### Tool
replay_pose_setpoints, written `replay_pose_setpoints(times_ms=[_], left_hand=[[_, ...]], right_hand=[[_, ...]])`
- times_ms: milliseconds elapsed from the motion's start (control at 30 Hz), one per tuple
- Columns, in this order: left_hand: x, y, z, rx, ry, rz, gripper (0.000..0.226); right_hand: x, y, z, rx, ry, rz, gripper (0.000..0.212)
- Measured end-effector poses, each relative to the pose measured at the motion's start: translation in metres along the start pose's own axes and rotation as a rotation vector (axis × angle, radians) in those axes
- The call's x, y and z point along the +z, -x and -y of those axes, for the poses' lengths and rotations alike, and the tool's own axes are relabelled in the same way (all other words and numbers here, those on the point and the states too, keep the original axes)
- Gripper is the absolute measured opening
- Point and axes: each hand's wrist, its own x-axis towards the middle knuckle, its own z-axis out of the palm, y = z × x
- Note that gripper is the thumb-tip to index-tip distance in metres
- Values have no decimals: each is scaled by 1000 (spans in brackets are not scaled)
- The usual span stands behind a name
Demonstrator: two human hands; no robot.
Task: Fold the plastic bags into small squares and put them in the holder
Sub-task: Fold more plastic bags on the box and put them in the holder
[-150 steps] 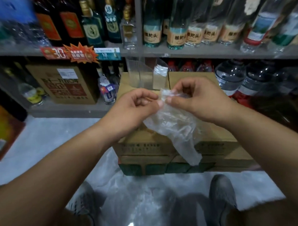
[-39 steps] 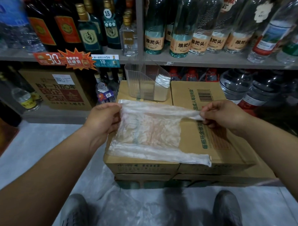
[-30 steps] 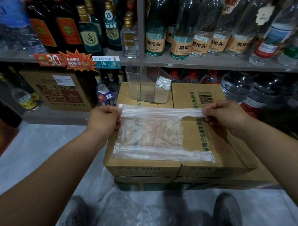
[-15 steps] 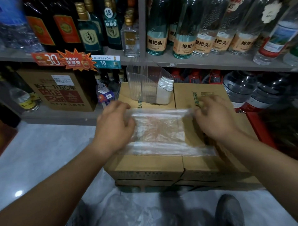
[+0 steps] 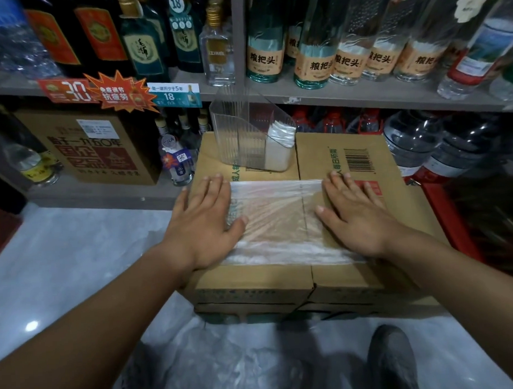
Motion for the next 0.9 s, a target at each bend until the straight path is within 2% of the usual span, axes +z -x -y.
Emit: replay_pose_setpoints(times_ms=[100,200,267,333,433,567,733,833,900], left_hand=[[-4,4,1,7,131,-7,86],[-10,11,2,-13,399,-157,77],[-11,18,1,35,378,-271,59],[-8,27,0,127,260,-302,49],[0,40,2,217,124,-250,62],[9,45,11,157,45,-65,82],[8,42,9,120,-41,25,86],[6,42,8,123,-55,48,87],[6,42,7,127,-37,50,86]], right_hand=[[-1,3,1,2,-47,-24,77],[-10,11,9,-26,-53,-154,70],[-14,19,24,-74,-64,-231,64],[-11,30,45,-128,-112,-225,60],[7,42,69,-172,-93,-152,60],[32,46,64,-148,-6,-70,63],[32,46,41,-142,83,-40,66],[31,46,37,-158,72,-17,71],[30,50,37,-183,28,-63,74]])
